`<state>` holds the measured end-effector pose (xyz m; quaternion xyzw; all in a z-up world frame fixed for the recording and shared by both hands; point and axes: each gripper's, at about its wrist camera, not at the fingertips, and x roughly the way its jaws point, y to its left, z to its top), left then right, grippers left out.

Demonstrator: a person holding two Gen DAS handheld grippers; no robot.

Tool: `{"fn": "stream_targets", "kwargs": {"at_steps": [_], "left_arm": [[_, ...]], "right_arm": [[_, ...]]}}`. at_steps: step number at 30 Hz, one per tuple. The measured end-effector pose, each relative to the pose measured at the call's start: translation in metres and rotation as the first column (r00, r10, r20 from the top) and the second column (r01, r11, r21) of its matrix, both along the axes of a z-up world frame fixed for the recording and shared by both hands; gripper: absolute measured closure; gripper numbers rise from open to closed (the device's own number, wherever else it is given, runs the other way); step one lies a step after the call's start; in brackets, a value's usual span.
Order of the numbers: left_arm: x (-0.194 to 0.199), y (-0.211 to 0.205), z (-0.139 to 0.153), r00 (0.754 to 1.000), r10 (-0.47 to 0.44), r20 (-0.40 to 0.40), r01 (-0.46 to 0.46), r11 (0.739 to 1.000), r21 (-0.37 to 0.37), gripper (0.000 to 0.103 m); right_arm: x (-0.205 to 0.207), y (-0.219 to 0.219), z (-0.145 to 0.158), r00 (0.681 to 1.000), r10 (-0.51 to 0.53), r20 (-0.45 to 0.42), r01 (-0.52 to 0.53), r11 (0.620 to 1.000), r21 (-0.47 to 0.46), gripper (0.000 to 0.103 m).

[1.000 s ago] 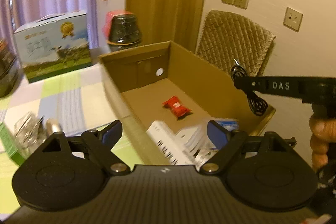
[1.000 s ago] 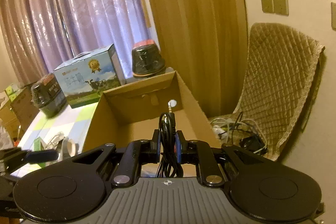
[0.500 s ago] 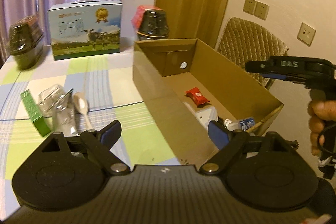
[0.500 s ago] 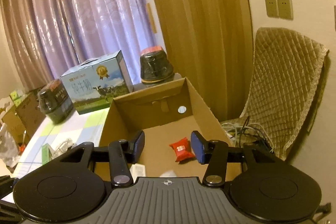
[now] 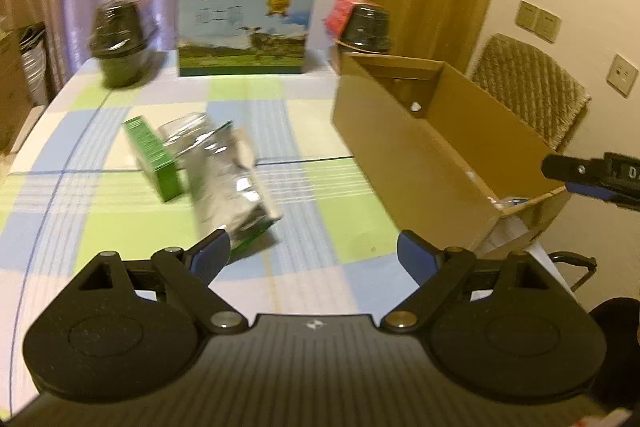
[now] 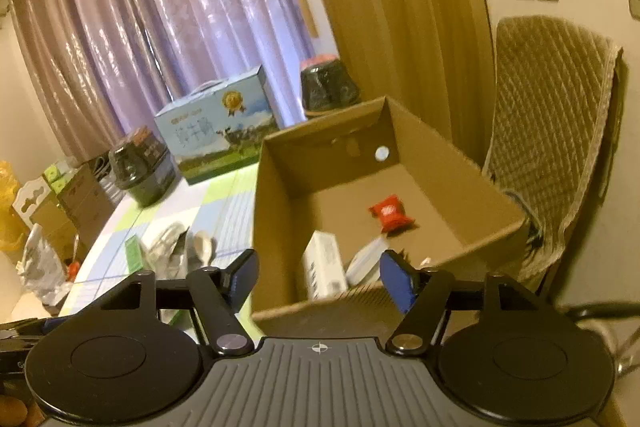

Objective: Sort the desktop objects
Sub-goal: 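Withdraw both open tools from the cardboard box back over the table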

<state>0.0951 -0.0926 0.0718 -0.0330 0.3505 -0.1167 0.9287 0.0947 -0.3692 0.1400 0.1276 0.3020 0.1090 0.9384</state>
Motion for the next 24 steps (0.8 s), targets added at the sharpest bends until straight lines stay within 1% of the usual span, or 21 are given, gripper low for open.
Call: {"fn": "stream_targets", "kwargs": {"at_steps": [1,3,7,13,20,24], "left_arm": [[-0.003,0.005,0.000,1.000,0.013,-0.003,-0.013,1.000,0.000,0.014],[-0.009,0.013,-0.001,1.000,0.028,-0.007,-0.028,1.000,0.000,0.014],[-0.019,0.029,-0.003,0.998,0.061,-0.013,-0.061,0.998,0.004,0.011],[-0.031,0.055,-0.007,0.993,0.115,-0.027,-0.114,0.993,0.009,0.007],[-0.037,0.091,-0.009,0.982,0.188,-0.033,-0.188,0.982,0.020,0.005],[-0.036,0.107,-0.009,0.976,0.215,-0.028,-0.214,0.976,0.031,0.005]], "right_arm": [[-0.001,0.003,-0.001,1.000,0.006,-0.005,-0.006,1.000,0.001,0.028],[-0.004,0.011,-0.001,1.000,0.023,-0.006,-0.023,1.000,-0.004,0.025],[-0.008,0.024,0.000,0.999,0.050,0.002,-0.049,0.999,-0.012,0.019],[-0.016,0.048,0.009,0.995,0.098,0.037,-0.097,0.995,-0.016,0.013],[-0.021,0.089,0.007,0.976,0.213,0.054,-0.210,0.976,-0.053,0.013],[-0.020,0.109,-0.001,0.964,0.263,0.040,-0.260,0.963,-0.065,0.013]]}}
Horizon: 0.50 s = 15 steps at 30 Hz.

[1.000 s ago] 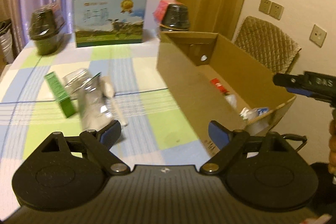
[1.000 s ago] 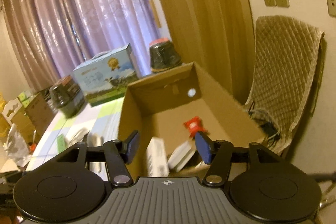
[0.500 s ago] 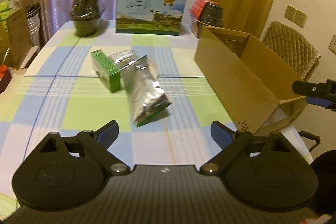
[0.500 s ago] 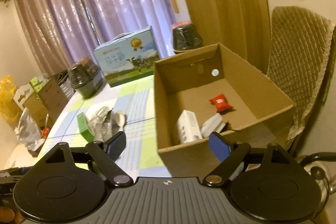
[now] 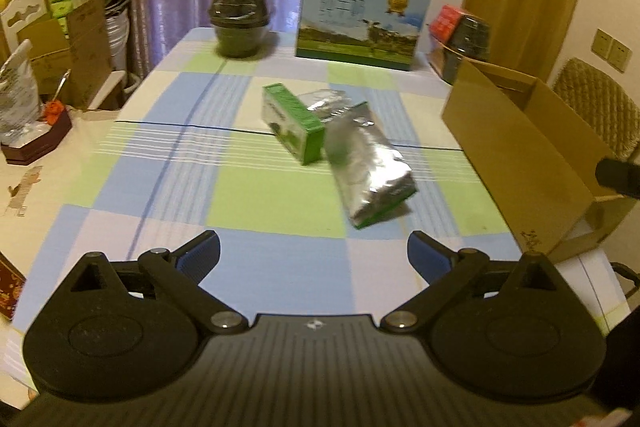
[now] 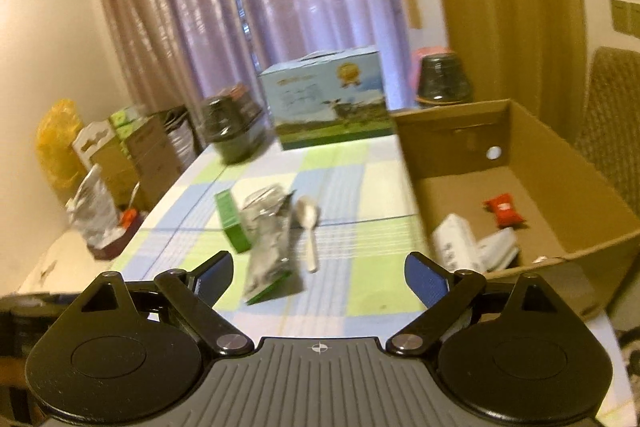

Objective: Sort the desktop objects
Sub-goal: 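Withdraw both open tools from the cardboard box back over the table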

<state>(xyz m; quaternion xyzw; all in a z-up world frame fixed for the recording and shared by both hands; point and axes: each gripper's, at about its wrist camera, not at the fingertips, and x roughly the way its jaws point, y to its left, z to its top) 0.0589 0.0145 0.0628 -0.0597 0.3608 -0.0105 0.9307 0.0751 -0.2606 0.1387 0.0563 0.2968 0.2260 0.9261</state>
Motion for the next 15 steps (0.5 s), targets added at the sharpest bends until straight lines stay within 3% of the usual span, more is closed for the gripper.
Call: {"fn": "stream_targets", "kwargs": {"at_steps": [15], "left_arm": [[0.031,0.028,-0.009,0.999,-0.035,-0.025,0.036,0.999,0.040,0.005]], "right_arm": [[0.032,0.046,-0.030,0.994,0.086,-0.070,-0.090,0.994,-0.059,0.013]]}}
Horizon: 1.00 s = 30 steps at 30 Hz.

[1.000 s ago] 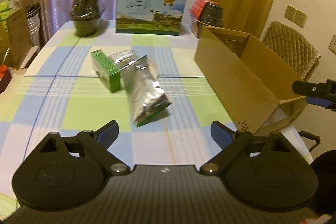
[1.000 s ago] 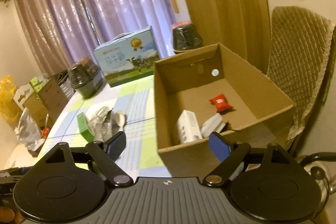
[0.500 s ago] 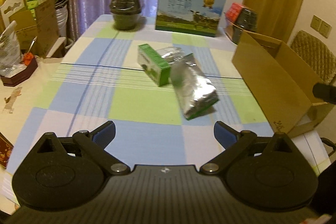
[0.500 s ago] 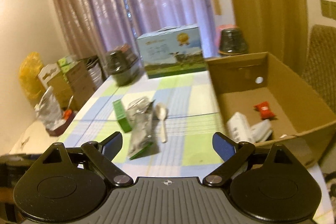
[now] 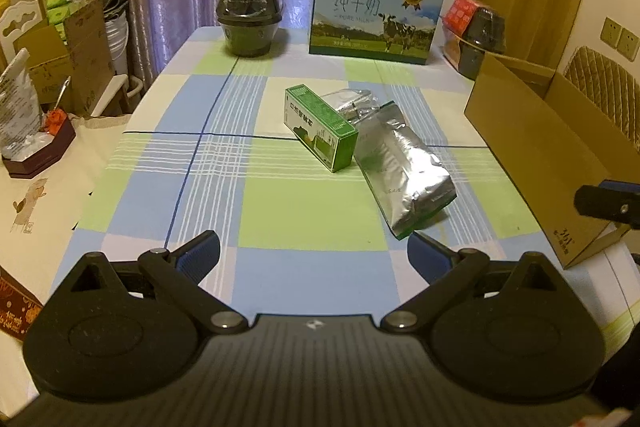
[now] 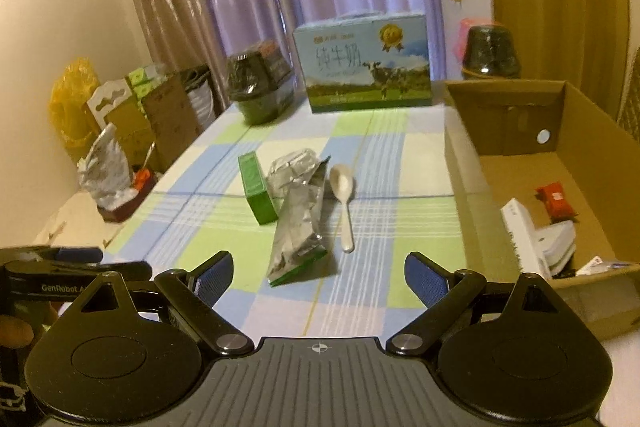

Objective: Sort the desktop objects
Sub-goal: 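Move the right tool to the silver foil bag while the left tool approaches the green box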

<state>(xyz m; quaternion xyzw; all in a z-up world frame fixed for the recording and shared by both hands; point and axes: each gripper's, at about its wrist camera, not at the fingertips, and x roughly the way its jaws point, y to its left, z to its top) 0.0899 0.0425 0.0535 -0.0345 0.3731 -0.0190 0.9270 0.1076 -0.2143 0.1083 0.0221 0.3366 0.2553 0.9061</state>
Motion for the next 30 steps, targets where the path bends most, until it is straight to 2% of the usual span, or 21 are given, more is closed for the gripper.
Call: {"fn": "stream_targets", "kwargs": {"at_steps": [10,19,22,27,30], "left_arm": [[0.038,0.006,-0.016,0.999,-0.032,-0.013,0.033,0.999,0.037,0.005],[0.087,0.019,-0.034,0.998,-0.054,-0.015,0.055,0.996,0.064,0.005],[0.101,0.024,-0.041,0.999,-0.049,-0.012,0.049,0.997,0.059,0.005],[0.117,0.034,-0.053,0.999,-0.016,-0.046,0.015,1.000,-0.008,0.005],[0.125,0.029,-0.052,0.998,-0.048,-0.029,0.049,0.999,0.016,0.005]], "right_arm": [[0.037,0.031,-0.033,0.998,0.031,-0.046,-0.033,0.999,-0.043,0.013],[0.076,0.063,-0.062,0.993,0.066,-0.095,-0.072,0.996,-0.059,0.013],[0.089,0.075,-0.070,0.991,0.080,-0.108,-0.088,0.993,-0.076,0.015],[0.107,0.090,-0.084,0.987,0.095,-0.127,-0.107,0.990,-0.092,0.021],[0.117,0.099,-0.090,0.987,0.098,-0.129,-0.111,0.989,-0.102,0.024]]}}
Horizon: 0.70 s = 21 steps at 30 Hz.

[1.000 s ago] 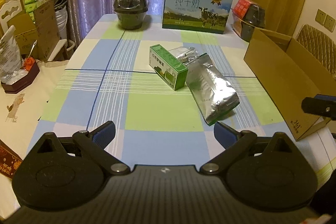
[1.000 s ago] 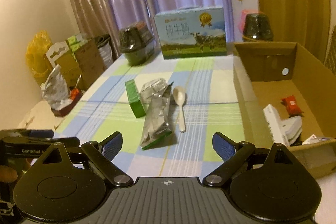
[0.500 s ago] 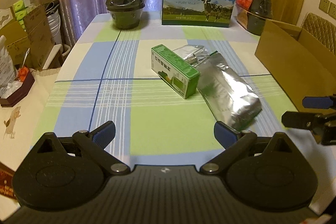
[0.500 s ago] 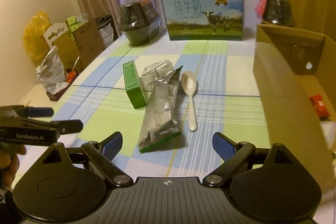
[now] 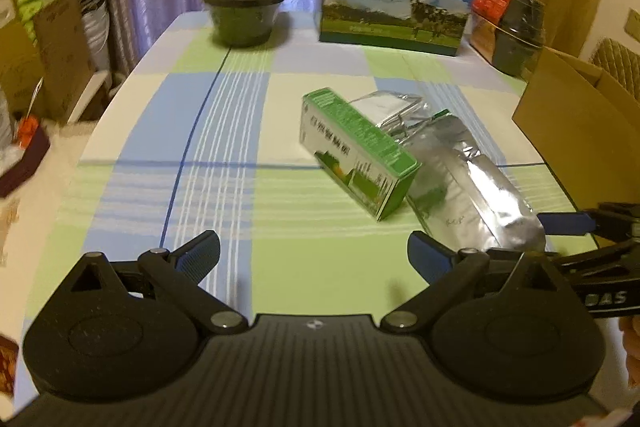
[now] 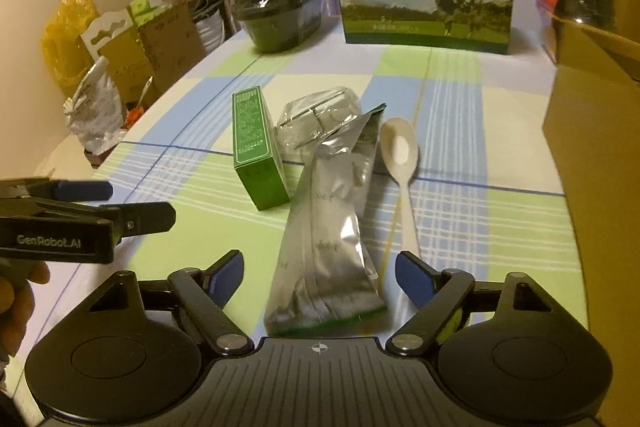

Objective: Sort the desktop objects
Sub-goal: 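Move the right tool to the silver foil bag while the left tool approaches the green box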

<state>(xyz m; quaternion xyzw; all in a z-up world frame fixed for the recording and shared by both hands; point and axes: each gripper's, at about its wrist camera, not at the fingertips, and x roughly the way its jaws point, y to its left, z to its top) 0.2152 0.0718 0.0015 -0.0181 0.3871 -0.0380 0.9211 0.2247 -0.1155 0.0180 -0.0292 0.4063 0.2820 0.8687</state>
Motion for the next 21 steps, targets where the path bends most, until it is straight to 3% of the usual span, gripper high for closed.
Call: {"fn": "stream_targets", "kwargs": {"at_steps": [5,14,15,21], "left_arm": [[0.019,0.001,0.000,1.000,-0.002,0.019,0.001,1.000,0.028,0.005],[0.030,0.006,0.000,1.000,0.014,0.025,-0.015,1.000,0.014,0.005],[0.030,0.005,-0.001,1.000,0.011,0.025,-0.011,1.000,0.014,0.005],[0.030,-0.004,-0.002,0.999,-0.019,0.030,0.019,1.000,0.017,0.005]], "right_arm": [[0.014,0.012,-0.009,1.000,0.012,0.001,-0.012,1.000,-0.024,0.031],[0.027,0.027,-0.026,0.999,0.042,-0.007,-0.043,0.996,-0.079,0.044],[0.027,0.027,-0.027,0.999,0.042,-0.005,-0.042,0.995,-0.087,0.049],[0.028,0.012,-0.025,1.000,0.027,-0.011,-0.027,0.997,-0.071,0.057]]}}
